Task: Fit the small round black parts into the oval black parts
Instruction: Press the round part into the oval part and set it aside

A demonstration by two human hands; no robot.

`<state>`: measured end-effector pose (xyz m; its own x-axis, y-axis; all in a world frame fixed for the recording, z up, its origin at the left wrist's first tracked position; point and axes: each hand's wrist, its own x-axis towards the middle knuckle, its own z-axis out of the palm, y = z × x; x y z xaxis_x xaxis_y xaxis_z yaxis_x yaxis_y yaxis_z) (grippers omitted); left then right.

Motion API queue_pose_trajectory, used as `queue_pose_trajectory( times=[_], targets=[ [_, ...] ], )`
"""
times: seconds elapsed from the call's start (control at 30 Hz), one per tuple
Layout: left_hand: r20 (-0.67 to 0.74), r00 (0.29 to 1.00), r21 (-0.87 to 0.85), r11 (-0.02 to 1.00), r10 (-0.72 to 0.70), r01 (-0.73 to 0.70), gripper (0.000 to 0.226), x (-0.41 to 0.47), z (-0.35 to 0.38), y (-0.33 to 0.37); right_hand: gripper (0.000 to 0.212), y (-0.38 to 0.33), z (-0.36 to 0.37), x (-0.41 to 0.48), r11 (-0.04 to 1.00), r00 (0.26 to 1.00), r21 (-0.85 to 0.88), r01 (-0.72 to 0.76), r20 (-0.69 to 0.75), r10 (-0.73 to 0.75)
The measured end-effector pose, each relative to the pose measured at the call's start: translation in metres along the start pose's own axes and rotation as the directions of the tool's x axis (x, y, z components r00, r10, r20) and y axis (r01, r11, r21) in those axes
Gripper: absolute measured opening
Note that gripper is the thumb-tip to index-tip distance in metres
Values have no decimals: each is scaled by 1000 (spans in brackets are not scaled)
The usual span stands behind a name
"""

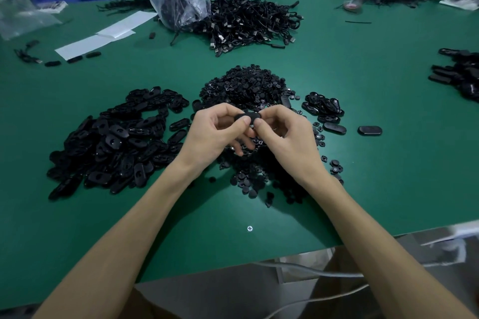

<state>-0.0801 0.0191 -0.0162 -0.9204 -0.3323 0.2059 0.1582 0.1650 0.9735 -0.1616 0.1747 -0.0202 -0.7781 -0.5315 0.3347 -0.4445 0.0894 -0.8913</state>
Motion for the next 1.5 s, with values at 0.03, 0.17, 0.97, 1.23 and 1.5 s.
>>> queue_pose_trajectory(
  times=[0.03,0.17,0.97,1.23,1.5],
  targets=[
    [7,1000,2,1000,-2,2,11,0,0,0,6,0,0,0,1000,1000,6,-6,4,6],
    [32,999,4,1000,-6,6,11,0,-1,1,6,0,-1,1,999,1000,43,-29,11,28],
    [44,998,224,974,35,-44,6,0,1,-5,16,5,3,0,999,1000,-46,6,-2,-6],
    [47,998,251,967,33,-44,3,0,1,-1,15,4,3,0,999,1000,-43,24,-13,-24],
    [56,998,233,971,42,-54,6,-2,3,1,15,3,2,0,999,999,-52,15,-31,-16]
  ],
)
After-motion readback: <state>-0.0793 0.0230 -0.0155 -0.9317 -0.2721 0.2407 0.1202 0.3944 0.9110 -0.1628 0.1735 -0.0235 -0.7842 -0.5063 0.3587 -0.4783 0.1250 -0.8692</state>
